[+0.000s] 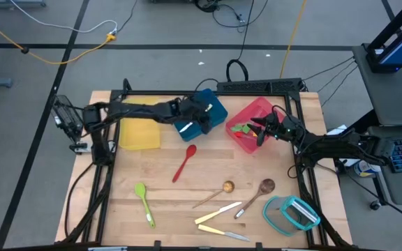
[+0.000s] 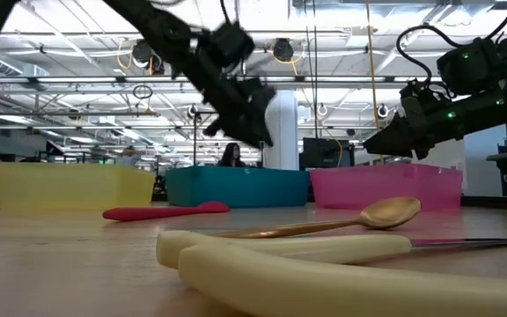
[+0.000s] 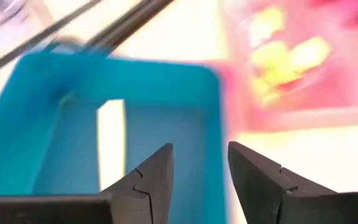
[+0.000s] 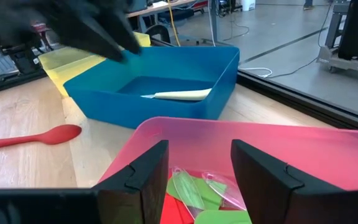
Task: Pick & Place Kitchen Items
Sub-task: Put the yellow knife into the blue bin
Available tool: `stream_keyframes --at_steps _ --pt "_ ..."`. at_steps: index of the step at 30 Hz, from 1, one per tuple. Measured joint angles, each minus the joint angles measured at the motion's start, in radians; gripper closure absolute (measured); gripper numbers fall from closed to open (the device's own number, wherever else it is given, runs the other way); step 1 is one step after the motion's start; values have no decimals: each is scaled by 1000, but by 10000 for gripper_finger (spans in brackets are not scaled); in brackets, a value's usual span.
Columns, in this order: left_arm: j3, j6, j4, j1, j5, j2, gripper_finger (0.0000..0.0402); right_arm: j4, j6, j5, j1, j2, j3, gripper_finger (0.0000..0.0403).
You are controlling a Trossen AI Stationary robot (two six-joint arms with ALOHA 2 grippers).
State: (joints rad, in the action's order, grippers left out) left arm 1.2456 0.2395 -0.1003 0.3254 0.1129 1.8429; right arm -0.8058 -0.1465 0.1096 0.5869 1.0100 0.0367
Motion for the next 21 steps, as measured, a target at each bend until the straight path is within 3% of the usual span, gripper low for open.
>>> stream_keyframes --at_steps 10,21 --pt "1 -18 -2 -257 -32 -88 243 9 -9 0 0 0 0 236" --pt "1 141 -8 -570 -26 -79 243 11 -10 0 0 0 0 236"
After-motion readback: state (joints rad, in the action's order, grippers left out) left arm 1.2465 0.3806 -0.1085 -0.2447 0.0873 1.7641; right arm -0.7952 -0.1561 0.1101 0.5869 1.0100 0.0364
